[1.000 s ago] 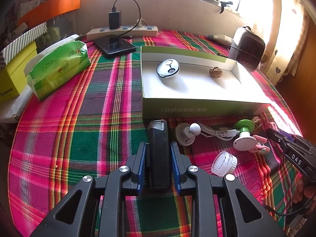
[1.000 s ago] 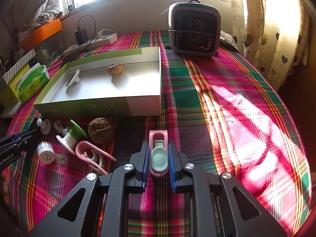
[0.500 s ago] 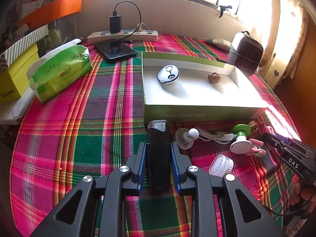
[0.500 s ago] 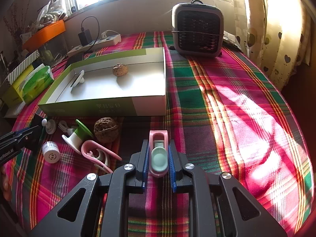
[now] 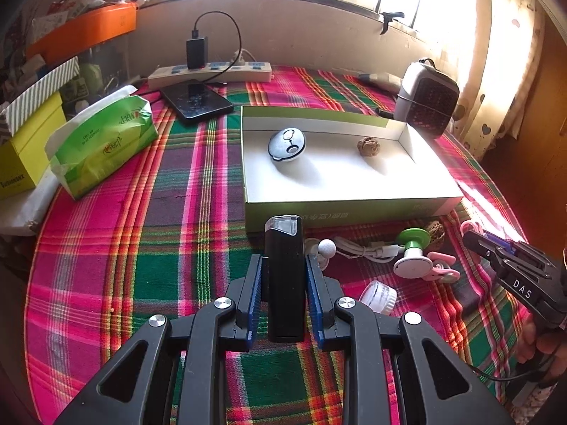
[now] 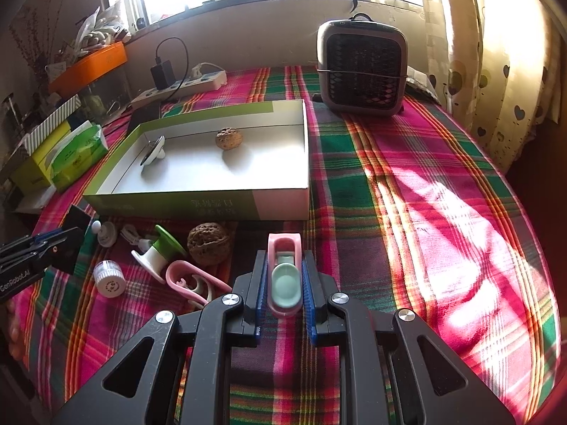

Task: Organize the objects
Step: 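Carry the black device with the left tool while the right tool carries the clip into the box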

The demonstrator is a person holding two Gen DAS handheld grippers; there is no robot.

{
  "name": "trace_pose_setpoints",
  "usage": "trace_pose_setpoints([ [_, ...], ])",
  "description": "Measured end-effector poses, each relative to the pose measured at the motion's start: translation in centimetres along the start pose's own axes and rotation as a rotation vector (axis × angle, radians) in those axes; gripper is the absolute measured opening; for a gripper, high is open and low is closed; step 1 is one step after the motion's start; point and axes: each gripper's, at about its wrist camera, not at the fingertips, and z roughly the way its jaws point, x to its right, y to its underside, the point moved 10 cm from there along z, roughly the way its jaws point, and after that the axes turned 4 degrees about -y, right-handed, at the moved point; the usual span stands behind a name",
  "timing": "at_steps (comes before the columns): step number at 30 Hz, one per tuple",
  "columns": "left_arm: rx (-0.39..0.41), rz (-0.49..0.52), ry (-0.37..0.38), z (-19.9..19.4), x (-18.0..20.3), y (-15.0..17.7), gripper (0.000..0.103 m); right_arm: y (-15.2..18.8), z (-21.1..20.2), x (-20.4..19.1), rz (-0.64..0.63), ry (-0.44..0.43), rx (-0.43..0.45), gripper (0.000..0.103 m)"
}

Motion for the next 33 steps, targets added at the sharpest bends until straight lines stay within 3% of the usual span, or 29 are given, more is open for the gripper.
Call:
trace_pose_setpoints([
  [18,0.04,0.052,0.047,-0.3,2.8,-5.2,0.021,-4.9,-0.7,-1.0,-0.035,-0.051,0.038,0.018],
  [33,0.004,0.093,0.083,3.4,5.7,-9.1,0.021,-9.4,2.5,-0.8,-0.051,-0.078,0.004,0.019],
])
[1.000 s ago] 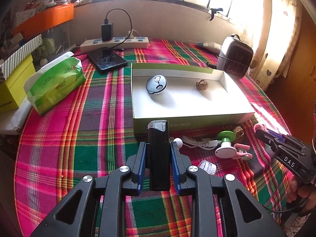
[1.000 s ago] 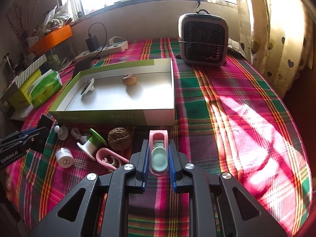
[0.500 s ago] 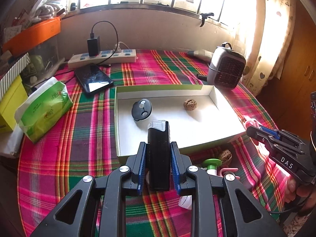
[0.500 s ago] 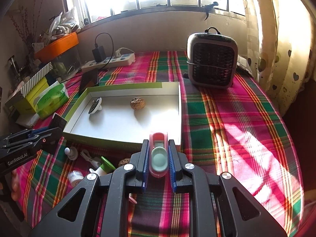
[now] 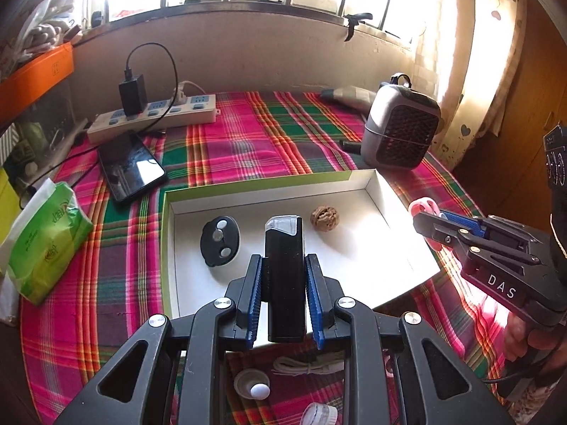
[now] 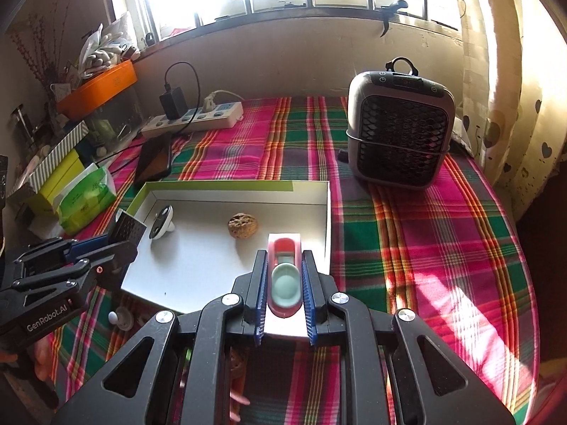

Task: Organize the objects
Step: 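Carry the black device with the left tool while the right tool carries the clip into the box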

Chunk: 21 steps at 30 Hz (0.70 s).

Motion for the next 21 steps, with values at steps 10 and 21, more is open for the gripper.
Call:
trace_pose_setpoints([
  [10,-0.056,0.01,-0.004,4.2,0.7,-1.6,0.021,-1.8,3.9,0.5,-0.009,-0.003,-0.054,0.019],
  [21,-0.108,0.002,-0.022,7.3,0.2,-1.9,0.021,-2.0,7.1,1.3,0.019,-0.026,-0.109,0.019],
])
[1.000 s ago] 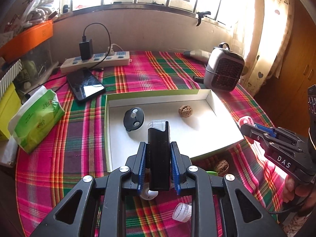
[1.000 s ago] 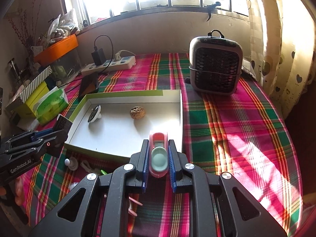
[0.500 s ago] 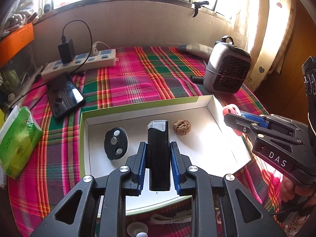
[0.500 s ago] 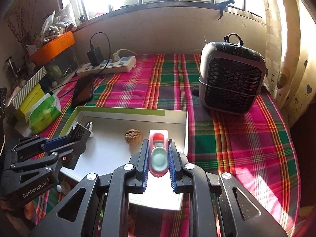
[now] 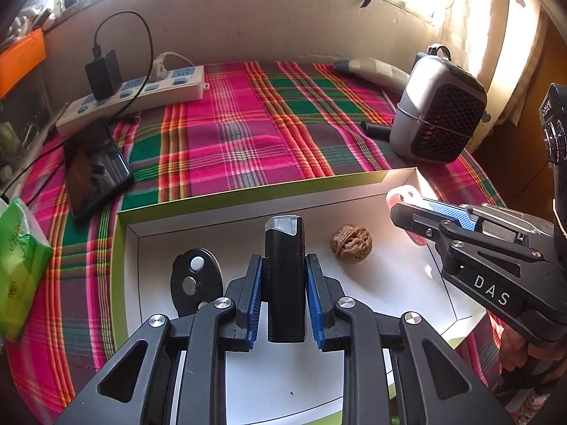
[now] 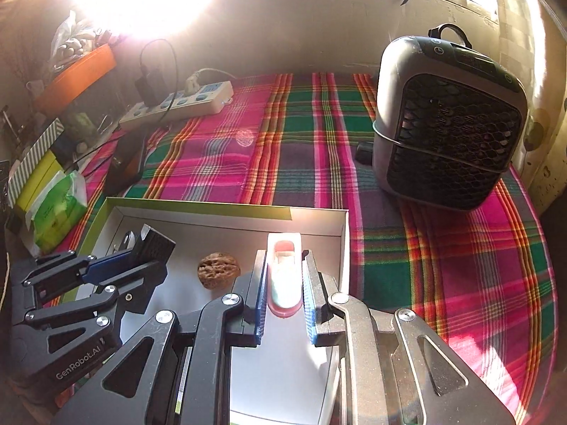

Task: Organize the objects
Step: 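Carry the black device with the left tool while the right tool carries the clip into the box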

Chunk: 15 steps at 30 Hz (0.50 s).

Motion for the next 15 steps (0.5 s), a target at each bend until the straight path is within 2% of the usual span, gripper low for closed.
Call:
trace_pose_setpoints([
  [15,-0.018,0.0,-0.022,1.6,-0.4,-0.2,0.021,-0.1,1.9,-0.3,-0.008,0.002,-0.03,0.019],
])
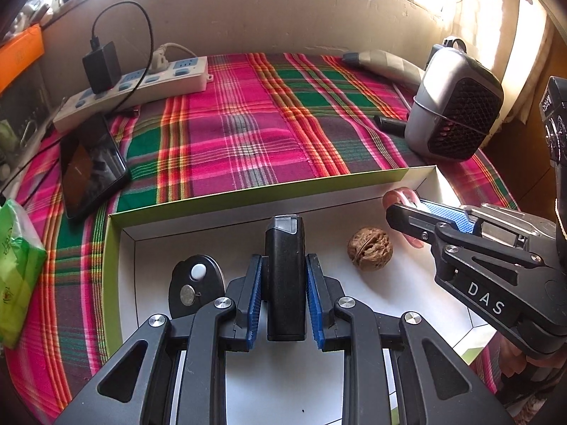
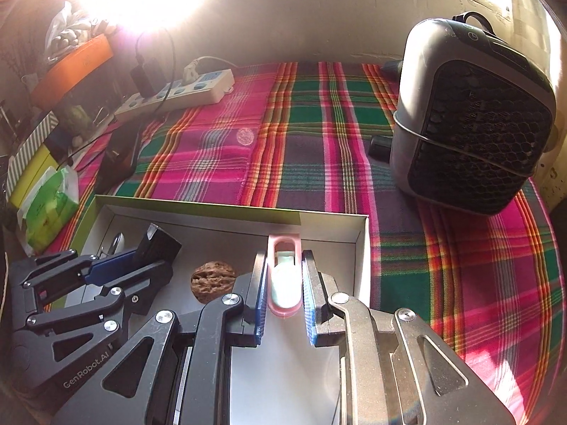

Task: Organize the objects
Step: 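Carry the black device with the left tool while the right tool carries the clip into the box, then open the left tool to set the black device in the box while the right tool releases the clip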

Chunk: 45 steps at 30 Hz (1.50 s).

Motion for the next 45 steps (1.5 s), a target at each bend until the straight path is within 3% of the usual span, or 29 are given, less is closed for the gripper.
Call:
trace_pose_setpoints([
  [25,0.007,-0.001,-0.02,0.2,-0.3,-0.3,0.022,-0.4,0.4,-0.3,-0.008,0.009,0.013,0.019],
  [29,0.011,-0.005,-0.023,0.3,-0.4,-0.4,0.028,-0.3,0.3,-0.3,-0.006,0.006,0.014,0.019],
  [45,0.037,-0.021,-0.019,-1.2,-0.8,-0.5,0.032,-0.3,-0.8,-0.7,0.004,0.001,0.036,0.029],
])
